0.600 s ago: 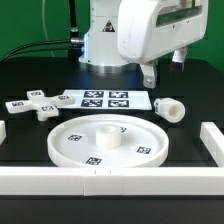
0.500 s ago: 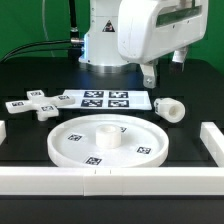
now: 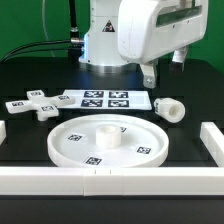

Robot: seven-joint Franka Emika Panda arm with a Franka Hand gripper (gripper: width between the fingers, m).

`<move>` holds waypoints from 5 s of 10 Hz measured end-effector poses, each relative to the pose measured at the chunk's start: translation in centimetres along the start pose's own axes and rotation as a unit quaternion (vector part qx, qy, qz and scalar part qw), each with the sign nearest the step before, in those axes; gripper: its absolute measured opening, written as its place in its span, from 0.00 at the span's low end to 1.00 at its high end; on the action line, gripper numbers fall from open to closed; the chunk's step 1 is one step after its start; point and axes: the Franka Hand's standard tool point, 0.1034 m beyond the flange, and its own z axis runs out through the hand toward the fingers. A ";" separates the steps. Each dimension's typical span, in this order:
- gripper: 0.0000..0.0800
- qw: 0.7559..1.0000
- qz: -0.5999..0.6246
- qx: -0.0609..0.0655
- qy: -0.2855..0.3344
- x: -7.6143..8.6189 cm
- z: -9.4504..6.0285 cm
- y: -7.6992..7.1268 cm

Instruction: Assemble round table

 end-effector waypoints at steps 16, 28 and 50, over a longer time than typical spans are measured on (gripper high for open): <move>0.81 0.998 -0.057 0.023 -0.003 -7.5 10.8 3.9; 0.51 0.997 -0.070 0.023 -0.002 -6.3 11.0 3.3; 0.81 0.988 0.151 -0.002 0.016 -1.8 5.5 -3.0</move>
Offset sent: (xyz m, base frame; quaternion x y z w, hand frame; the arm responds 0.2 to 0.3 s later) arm 0.0048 -0.0299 -0.0406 0.0156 0.0396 -0.0290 0.9987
